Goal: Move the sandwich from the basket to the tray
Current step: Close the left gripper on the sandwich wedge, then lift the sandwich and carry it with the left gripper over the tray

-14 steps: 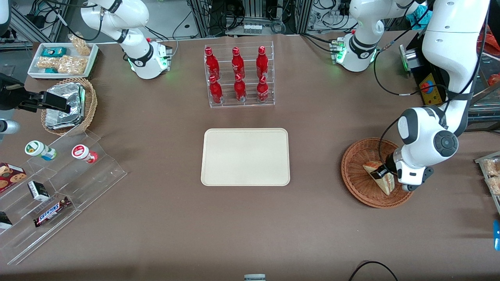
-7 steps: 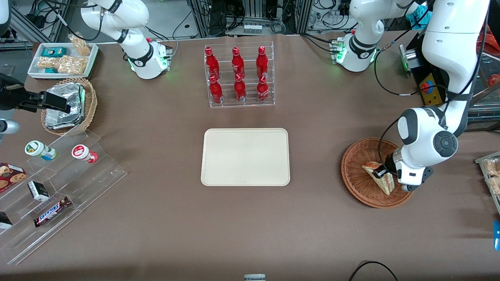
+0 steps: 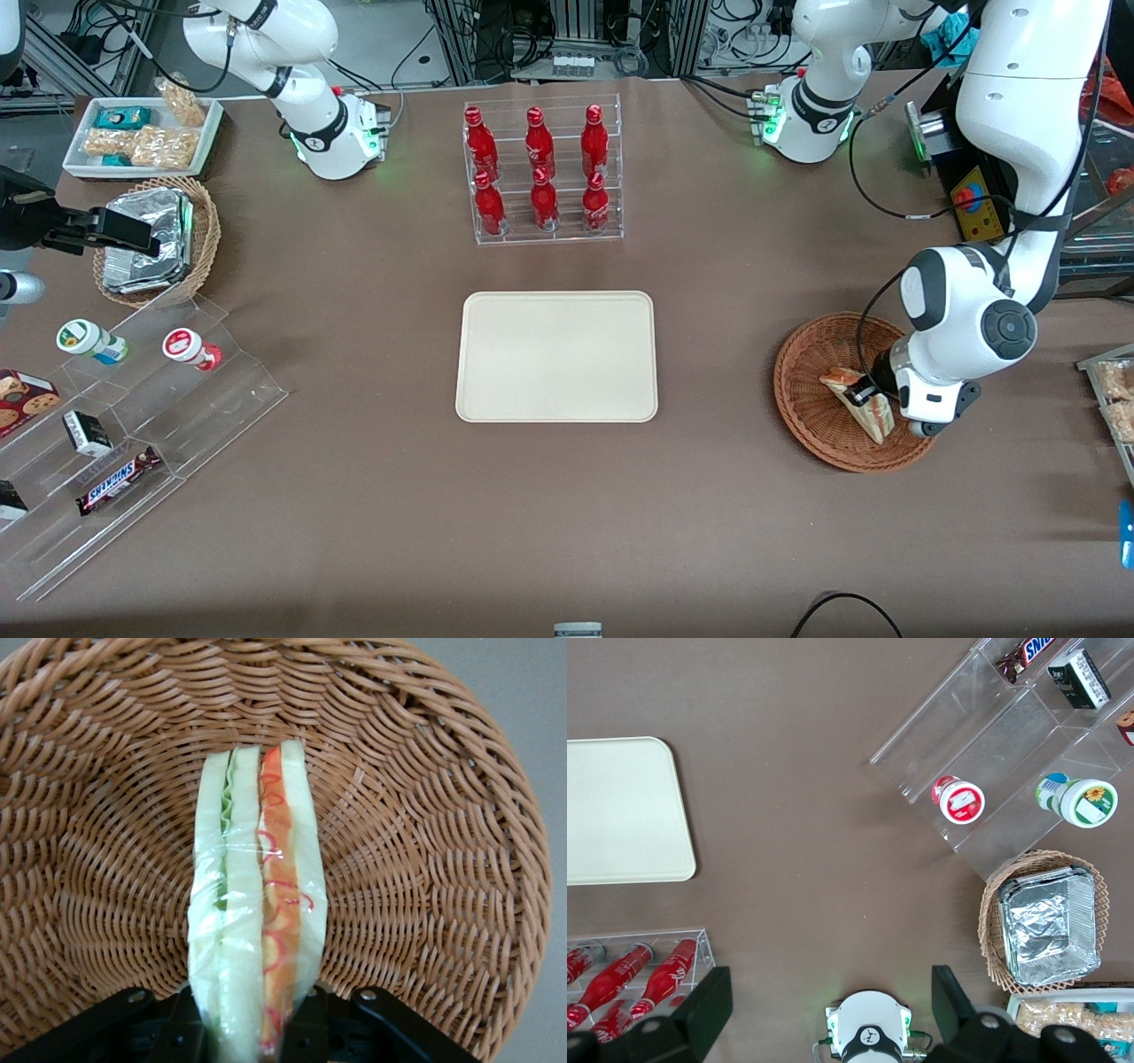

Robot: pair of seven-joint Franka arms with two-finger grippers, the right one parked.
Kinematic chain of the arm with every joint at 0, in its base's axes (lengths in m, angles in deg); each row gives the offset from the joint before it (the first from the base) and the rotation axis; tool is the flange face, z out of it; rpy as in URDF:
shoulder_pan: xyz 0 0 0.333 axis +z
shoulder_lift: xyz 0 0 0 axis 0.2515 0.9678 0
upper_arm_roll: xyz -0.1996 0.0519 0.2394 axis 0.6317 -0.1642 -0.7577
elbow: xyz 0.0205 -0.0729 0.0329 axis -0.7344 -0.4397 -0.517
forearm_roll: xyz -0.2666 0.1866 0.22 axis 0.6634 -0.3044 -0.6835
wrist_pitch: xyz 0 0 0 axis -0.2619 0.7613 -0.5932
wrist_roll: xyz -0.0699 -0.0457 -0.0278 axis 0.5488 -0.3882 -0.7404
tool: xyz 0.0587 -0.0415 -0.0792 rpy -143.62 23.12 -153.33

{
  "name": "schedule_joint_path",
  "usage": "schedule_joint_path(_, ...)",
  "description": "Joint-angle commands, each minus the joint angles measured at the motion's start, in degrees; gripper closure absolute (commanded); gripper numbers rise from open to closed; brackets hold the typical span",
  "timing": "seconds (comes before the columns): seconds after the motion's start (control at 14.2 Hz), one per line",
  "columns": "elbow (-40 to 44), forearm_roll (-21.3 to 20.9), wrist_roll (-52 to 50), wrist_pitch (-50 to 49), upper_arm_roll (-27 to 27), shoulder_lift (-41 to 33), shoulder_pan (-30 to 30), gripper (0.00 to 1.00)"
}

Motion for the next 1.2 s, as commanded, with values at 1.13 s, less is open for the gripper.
schedule_joint_path(1.13,10.36,-0.53,-7.75,-15.79,0.47,-2.98,-28.67,0.90)
